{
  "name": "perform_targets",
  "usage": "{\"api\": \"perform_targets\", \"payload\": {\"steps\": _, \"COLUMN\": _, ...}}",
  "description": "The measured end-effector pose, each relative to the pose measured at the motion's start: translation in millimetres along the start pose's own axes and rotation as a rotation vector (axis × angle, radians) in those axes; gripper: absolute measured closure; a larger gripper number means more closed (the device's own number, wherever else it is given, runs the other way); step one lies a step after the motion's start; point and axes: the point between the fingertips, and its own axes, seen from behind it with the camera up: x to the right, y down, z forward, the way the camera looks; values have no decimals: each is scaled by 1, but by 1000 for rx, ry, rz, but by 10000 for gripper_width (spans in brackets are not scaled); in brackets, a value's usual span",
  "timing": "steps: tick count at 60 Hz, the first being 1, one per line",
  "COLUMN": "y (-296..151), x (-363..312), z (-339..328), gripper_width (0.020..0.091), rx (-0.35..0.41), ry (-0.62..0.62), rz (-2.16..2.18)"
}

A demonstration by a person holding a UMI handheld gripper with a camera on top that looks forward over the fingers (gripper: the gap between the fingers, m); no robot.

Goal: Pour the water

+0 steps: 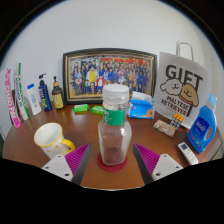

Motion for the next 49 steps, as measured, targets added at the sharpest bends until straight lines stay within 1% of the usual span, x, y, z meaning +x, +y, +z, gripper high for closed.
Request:
{"api": "perform_targets", "payload": {"steps": 7, "y": -2, "x": -11, "z": -43, "gripper_width": 246, "rx": -16, "ry": 28, "rz": -12}}
{"api": "perform_targets", "payload": {"steps": 15, "y": -2, "x": -33, "z": -109, "gripper_width": 248, "rx": -35, "ry": 56, "rz": -6}}
{"api": "perform_targets", "payload": {"steps": 23, "y": 7, "x": -60, "z": -180, "gripper_width": 250, "rx": -59, "ry": 89, "rz": -15}}
{"api": "perform_targets", "payload": {"steps": 30, "y": 17, "x": -81, "z": -228, "gripper_width": 248, "rx": -79, "ry": 102, "rz": -30}}
{"api": "perform_targets", "payload": {"steps": 38, "y": 20, "x": -95, "z": -261, "gripper_width": 249, "rx": -74, "ry": 111, "rz": -51}}
{"api": "perform_targets", "payload": {"steps": 44, "y": 24, "x": -102, "z": -273, "gripper_width": 249, "rx": -75, "ry": 107, "rz": -27}}
{"api": "perform_targets", "payload": {"steps": 49, "y": 23, "x": -102, "z": -278, "gripper_width": 249, "rx": -57, "ry": 119, "rz": -44}}
